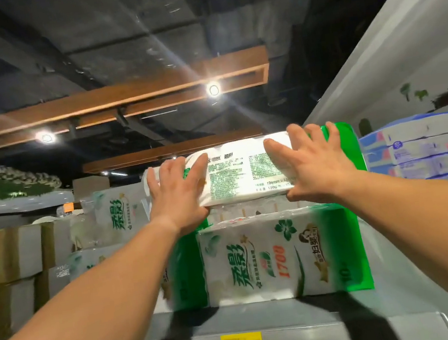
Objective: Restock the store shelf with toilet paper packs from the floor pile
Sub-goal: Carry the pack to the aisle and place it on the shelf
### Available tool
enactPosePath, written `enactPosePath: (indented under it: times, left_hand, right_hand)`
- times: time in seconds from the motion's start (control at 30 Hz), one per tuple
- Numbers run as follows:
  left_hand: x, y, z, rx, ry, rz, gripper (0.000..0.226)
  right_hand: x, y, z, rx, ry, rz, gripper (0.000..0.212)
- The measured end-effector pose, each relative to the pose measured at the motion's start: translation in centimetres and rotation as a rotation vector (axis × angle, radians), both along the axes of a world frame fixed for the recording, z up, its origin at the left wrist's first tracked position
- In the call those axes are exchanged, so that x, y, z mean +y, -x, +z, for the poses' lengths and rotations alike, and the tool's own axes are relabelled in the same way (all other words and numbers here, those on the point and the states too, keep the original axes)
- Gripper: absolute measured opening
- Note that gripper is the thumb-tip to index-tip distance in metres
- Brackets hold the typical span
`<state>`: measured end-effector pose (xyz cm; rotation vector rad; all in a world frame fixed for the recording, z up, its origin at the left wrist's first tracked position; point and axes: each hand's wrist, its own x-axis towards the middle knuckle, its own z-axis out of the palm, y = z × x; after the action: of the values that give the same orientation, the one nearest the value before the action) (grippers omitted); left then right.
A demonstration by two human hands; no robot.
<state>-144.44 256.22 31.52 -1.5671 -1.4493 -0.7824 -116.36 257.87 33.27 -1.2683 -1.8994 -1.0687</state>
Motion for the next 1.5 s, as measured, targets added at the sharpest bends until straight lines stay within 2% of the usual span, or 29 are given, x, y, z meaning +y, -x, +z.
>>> enactPosePath:
  times: [0.17,0.43,0.63,0.73,0.8,0.87,0.9,0.97,1.07,1.2,1.33,1.5]
  left_hand:
    - [6.8,-0.1,1.3,-0.001,0.031,0.002,0.110]
    - [17.3,-2.4,3.3,-0.063,0.224,-0.042,0.096]
    - [21.9,-2.7,8.8,-0.185,0.423,-0.026,0.093]
    - [24.0,-2.8,10.3,-0.231,0.472,0.004,0.097]
    - [25.0,-3.0,10.2,-0.236,0.470,0.076,0.098]
    - [25.7,-3.2,9.4,-0.222,0.510,0.123,0.111]
    - [25.8,-3.1,8.9,-0.205,0.498,0.130,0.120]
    - [26.0,-3.0,8.2,-0.171,0.396,0.114,0.127]
    - [26.1,-3.0,8.3,-0.136,0.324,0.080,0.115]
    - [25.4,-3.1,10.1,-0.191,0.386,0.025,0.094]
    - [26.6,-4.1,9.7,-0.161,0.378,0.137,0.084]
    - [29.1,-4.3,8.0,-0.218,0.307,0.139,0.079]
  right_hand:
    - [6.7,-0.1,0.9,0.013,0.032,-0.003,0.103]
    - [17.7,-1.5,2.8,0.026,0.265,-0.054,0.103]
    - [21.8,-1.1,7.5,0.124,0.451,-0.046,0.089]
    - [23.7,-0.5,7.9,0.156,0.463,-0.081,0.081]
    - [25.1,0.0,7.9,0.133,0.448,-0.105,0.090]
    - [26.2,0.3,7.9,0.090,0.465,-0.131,0.110]
    - [26.5,0.4,7.9,0.079,0.465,-0.139,0.119]
    - [26.8,0.4,8.1,0.076,0.430,-0.126,0.121]
    - [26.9,0.1,8.6,0.053,0.380,-0.064,0.109]
    - [26.9,0.2,9.6,0.067,0.422,-0.076,0.093]
    - [28.1,0.8,7.5,0.058,0.294,-0.118,0.079]
    - [30.8,0.4,5.9,0.108,0.283,-0.049,0.079]
